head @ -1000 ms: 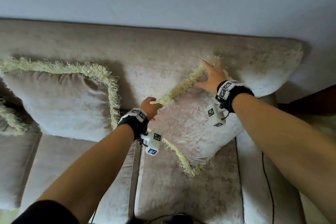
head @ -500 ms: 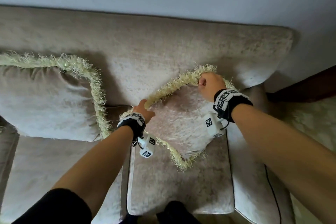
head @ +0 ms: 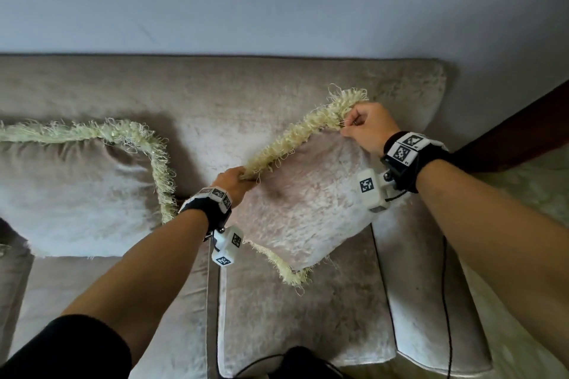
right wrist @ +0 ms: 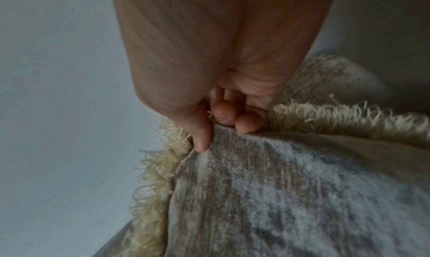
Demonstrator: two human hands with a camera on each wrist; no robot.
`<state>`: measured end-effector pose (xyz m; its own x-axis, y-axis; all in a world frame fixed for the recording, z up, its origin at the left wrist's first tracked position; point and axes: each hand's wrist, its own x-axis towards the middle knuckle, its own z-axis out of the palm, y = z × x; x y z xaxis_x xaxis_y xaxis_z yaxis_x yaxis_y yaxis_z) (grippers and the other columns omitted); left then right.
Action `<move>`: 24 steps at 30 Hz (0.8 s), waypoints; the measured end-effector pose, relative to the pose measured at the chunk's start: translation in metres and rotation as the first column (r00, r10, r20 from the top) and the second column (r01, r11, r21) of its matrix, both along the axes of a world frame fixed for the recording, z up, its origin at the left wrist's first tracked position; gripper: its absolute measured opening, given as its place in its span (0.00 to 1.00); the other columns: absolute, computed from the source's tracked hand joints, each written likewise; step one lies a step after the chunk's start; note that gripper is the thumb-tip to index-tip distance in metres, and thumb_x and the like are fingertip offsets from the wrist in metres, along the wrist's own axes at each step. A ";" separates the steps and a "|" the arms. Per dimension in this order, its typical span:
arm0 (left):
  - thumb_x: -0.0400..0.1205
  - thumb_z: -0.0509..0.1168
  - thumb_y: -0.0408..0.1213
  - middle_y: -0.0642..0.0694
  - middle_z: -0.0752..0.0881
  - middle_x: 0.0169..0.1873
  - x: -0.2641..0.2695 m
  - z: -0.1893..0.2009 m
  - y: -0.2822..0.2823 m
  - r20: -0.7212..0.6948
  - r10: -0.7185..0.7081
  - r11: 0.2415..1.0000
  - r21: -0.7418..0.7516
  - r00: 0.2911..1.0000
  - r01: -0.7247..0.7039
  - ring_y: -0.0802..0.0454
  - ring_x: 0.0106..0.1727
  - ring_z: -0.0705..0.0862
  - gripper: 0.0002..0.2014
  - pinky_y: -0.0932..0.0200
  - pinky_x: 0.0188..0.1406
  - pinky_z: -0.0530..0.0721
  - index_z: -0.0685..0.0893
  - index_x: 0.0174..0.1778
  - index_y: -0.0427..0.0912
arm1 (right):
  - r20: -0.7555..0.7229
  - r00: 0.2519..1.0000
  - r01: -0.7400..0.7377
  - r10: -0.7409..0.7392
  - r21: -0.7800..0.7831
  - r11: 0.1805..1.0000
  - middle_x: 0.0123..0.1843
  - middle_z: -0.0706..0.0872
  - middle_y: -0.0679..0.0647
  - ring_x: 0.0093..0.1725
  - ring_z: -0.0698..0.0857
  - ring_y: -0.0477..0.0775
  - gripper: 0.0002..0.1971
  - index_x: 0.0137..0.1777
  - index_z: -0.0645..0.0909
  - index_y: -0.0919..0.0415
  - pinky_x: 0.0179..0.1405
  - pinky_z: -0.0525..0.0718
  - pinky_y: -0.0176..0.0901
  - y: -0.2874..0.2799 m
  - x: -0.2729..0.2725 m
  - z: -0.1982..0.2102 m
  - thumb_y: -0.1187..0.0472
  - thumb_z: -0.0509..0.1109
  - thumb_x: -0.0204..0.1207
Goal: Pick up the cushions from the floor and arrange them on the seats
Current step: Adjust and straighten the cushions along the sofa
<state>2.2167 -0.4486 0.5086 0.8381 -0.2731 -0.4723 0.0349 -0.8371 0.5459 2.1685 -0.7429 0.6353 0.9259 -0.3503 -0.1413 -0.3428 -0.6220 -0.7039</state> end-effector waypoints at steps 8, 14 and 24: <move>0.82 0.67 0.49 0.45 0.87 0.40 0.038 0.124 -0.015 0.263 -0.118 0.990 -0.039 0.958 0.133 0.48 0.34 0.81 0.07 0.58 0.30 0.74 0.83 0.46 0.50 | -0.016 0.948 0.302 -0.317 0.356 0.884 0.36 0.84 0.59 0.19 0.81 0.48 0.14 0.33 0.77 0.61 0.17 0.79 0.37 -0.033 -0.039 0.026 0.77 0.75 0.72; 0.83 0.65 0.50 0.49 0.89 0.43 0.057 0.156 -0.038 0.332 -0.194 0.980 0.018 0.923 0.199 0.46 0.36 0.87 0.08 0.54 0.32 0.87 0.82 0.52 0.52 | -0.031 0.897 0.391 -0.440 0.517 0.761 0.21 0.77 0.50 0.14 0.72 0.44 0.15 0.32 0.75 0.59 0.25 0.75 0.44 -0.048 -0.046 0.010 0.77 0.73 0.74; 0.83 0.65 0.49 0.45 0.89 0.44 0.083 0.112 -0.089 0.207 -0.297 0.954 0.103 0.932 0.281 0.50 0.34 0.82 0.12 0.61 0.30 0.77 0.88 0.50 0.47 | -0.184 0.864 0.486 -0.469 0.551 0.679 0.26 0.76 0.54 0.16 0.70 0.44 0.15 0.34 0.76 0.60 0.22 0.72 0.40 -0.092 -0.032 -0.032 0.78 0.71 0.74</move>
